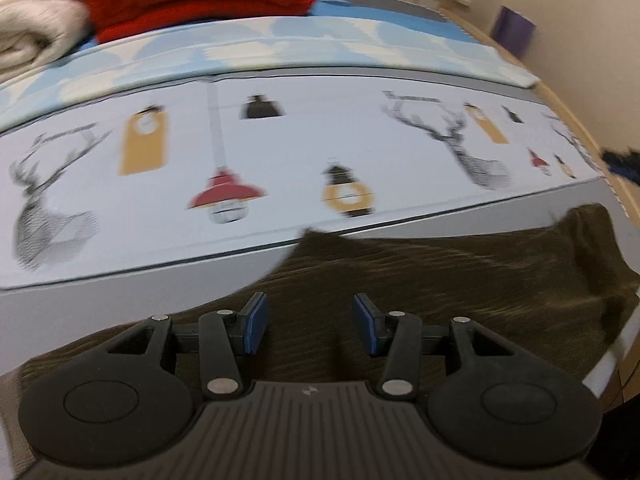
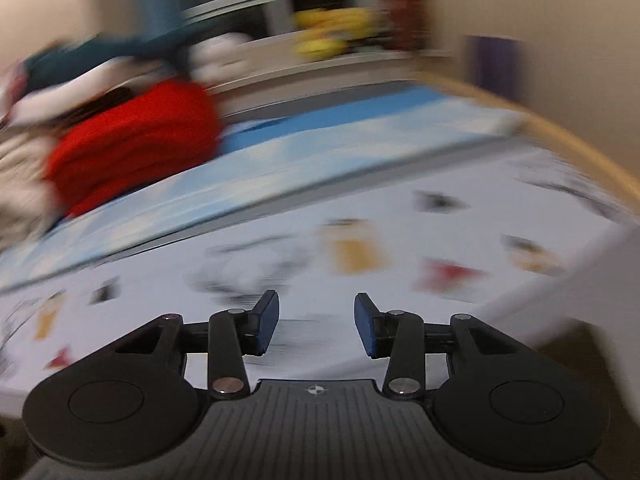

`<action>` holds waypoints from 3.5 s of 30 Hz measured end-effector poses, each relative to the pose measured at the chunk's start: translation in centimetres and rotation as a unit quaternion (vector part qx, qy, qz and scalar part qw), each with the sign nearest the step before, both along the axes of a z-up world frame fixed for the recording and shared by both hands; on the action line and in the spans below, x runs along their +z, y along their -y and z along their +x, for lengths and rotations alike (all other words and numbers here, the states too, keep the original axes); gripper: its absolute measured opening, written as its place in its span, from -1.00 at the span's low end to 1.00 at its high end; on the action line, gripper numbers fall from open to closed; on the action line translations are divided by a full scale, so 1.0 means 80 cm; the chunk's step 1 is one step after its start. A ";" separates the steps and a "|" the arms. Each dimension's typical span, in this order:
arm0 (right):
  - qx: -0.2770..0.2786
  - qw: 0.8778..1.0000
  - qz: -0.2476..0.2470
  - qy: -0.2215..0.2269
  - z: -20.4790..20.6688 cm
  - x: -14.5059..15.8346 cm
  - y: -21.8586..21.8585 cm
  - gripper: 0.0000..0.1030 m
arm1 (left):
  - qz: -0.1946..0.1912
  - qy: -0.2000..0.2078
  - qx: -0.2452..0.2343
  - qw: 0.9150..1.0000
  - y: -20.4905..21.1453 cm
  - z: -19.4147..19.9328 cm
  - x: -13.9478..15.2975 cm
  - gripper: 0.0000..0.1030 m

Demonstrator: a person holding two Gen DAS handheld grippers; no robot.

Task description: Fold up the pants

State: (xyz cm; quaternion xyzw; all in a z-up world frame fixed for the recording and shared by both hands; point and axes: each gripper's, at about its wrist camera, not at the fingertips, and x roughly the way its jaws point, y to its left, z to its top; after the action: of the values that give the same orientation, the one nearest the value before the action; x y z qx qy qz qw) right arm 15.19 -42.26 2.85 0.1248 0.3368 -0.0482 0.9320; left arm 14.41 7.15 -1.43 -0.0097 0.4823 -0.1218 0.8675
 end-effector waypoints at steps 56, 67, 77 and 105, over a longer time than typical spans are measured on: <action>-0.149 0.987 0.028 -0.049 -0.086 -0.075 0.200 0.11 | 0.090 -0.166 -0.318 0.929 0.125 -0.095 -0.097 -0.06; -0.106 0.991 0.018 -0.081 -0.021 -0.126 0.217 -0.83 | 0.083 -0.166 -0.334 0.924 0.117 -0.092 -0.090 -0.04; -0.178 0.980 -0.027 -0.088 -0.006 -0.132 0.219 -0.39 | 0.077 -0.156 -0.341 0.924 0.133 -0.086 -0.085 -0.05; -0.242 0.937 0.183 -0.174 -0.217 -0.125 0.277 0.44 | -0.022 0.001 -0.148 0.989 0.083 -0.083 0.030 -0.05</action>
State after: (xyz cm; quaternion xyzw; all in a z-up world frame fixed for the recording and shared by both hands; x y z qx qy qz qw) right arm -2.15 -64.46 -7.12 0.3604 0.4564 -0.2313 0.7799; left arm 7.77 0.50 0.95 0.0431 0.4746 -0.2591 0.8401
